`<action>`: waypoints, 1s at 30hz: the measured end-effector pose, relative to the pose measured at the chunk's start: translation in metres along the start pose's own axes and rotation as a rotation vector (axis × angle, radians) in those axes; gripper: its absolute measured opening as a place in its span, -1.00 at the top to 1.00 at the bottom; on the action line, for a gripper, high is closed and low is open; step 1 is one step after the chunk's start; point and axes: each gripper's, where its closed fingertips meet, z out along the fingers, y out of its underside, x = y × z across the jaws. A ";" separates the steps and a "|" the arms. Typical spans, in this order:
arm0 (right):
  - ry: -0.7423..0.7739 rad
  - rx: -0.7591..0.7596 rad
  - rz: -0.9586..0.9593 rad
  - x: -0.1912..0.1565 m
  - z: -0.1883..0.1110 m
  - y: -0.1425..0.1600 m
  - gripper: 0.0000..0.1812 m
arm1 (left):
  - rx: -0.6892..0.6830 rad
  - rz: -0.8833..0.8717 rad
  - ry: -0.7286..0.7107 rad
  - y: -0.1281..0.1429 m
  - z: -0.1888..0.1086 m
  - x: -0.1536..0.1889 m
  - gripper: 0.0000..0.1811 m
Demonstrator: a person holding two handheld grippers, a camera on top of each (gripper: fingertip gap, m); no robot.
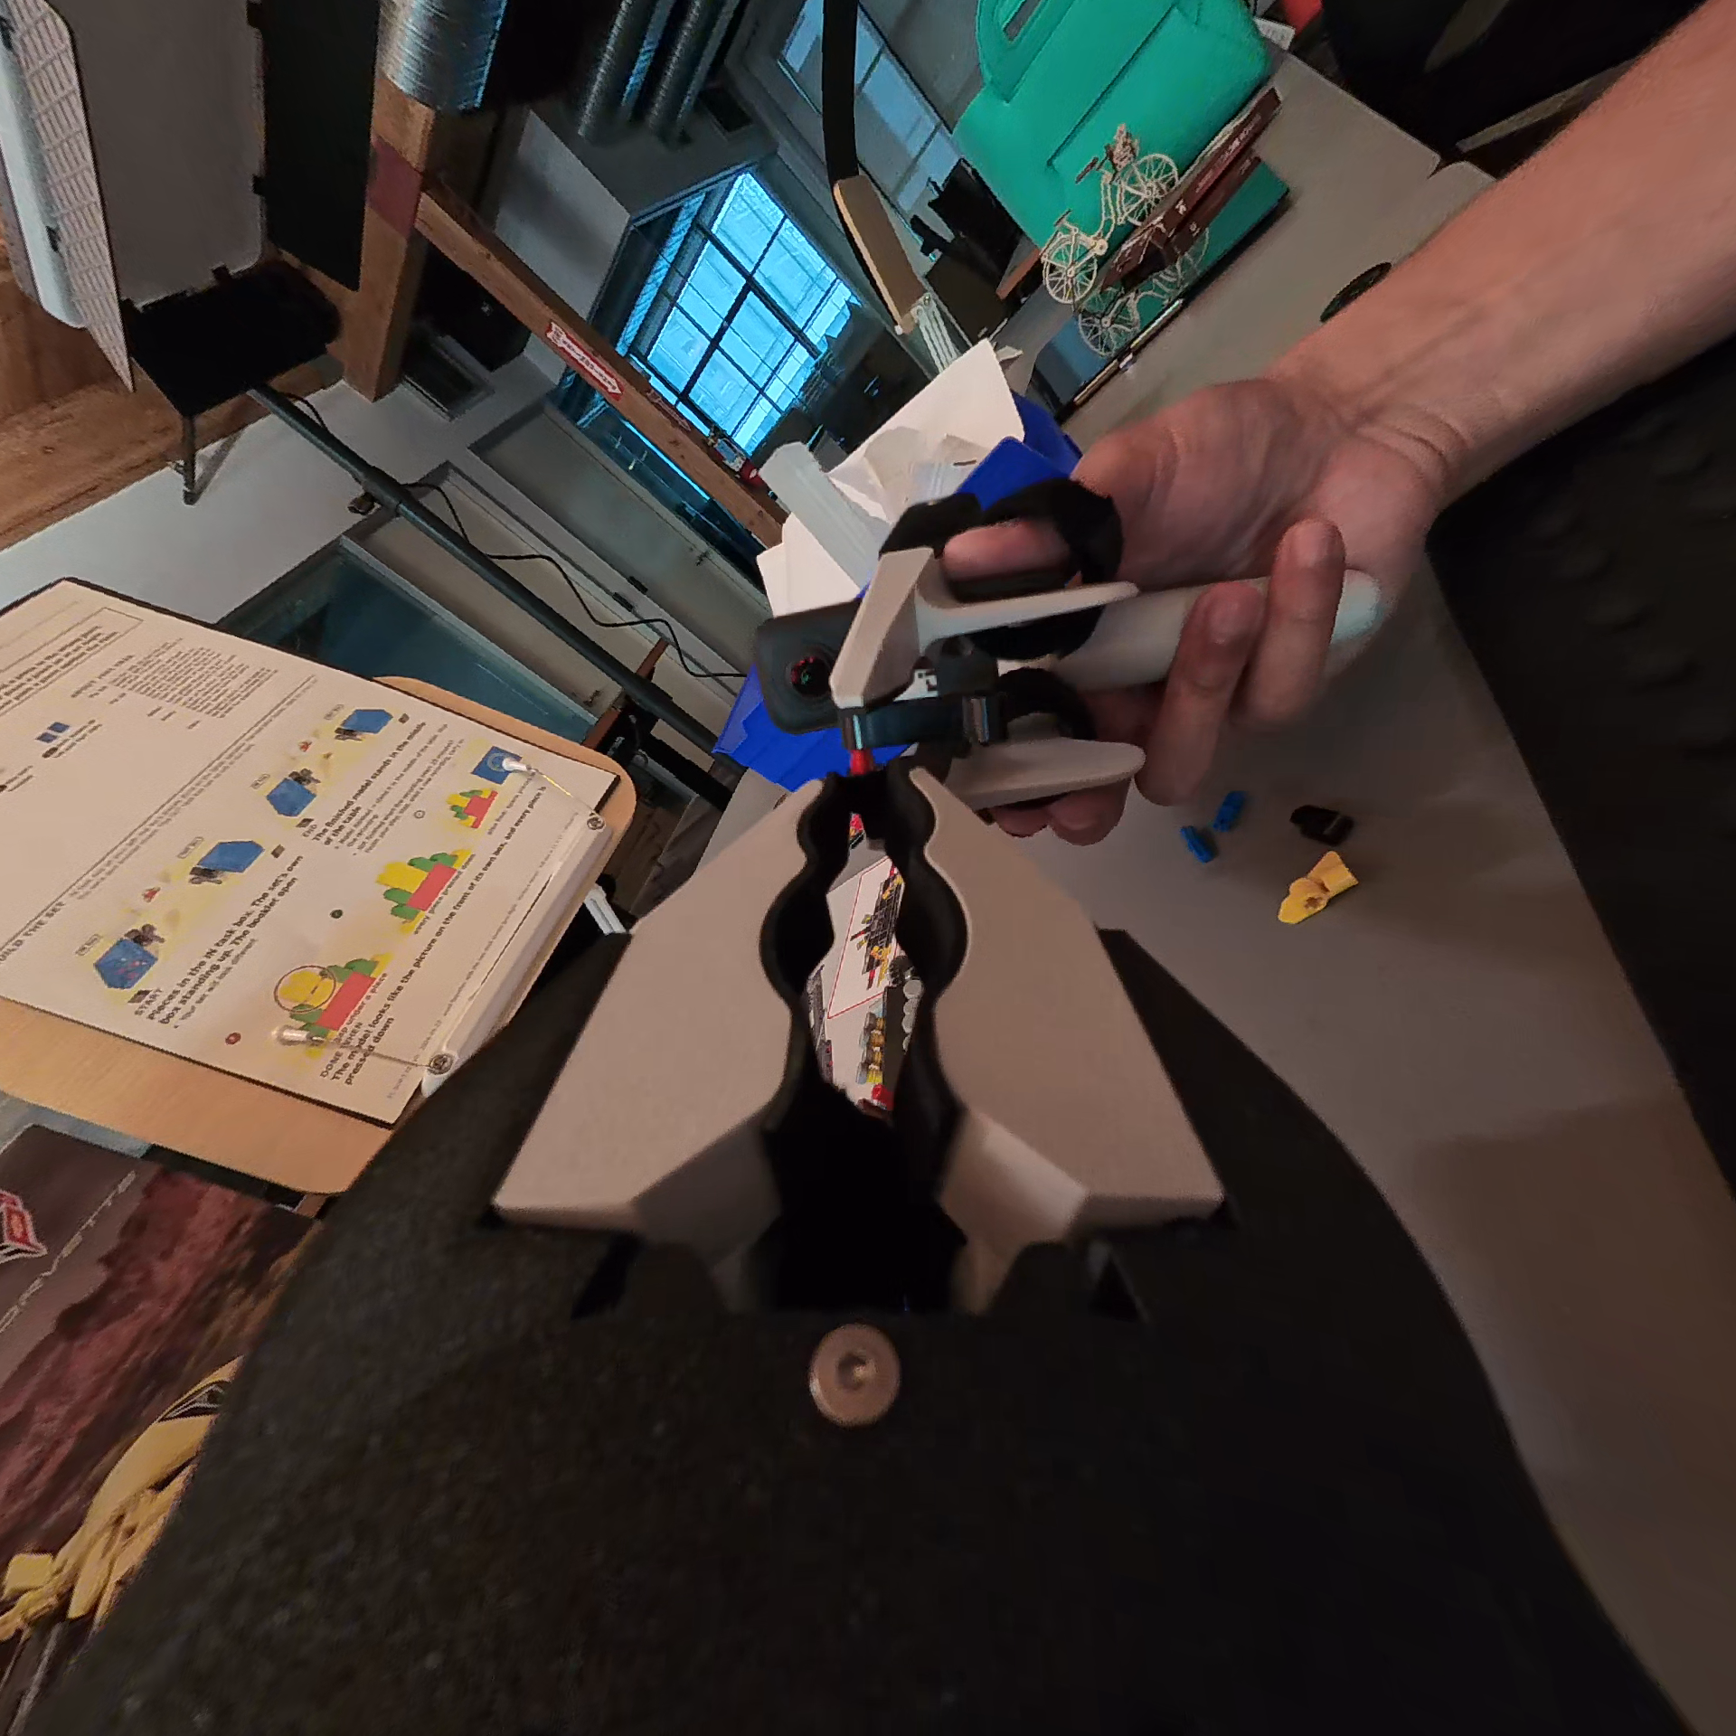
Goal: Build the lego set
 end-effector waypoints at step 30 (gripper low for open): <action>0.492 0.165 -0.503 0.023 -0.042 -0.042 0.57 | -0.111 -0.717 0.060 0.031 0.004 -0.021 0.94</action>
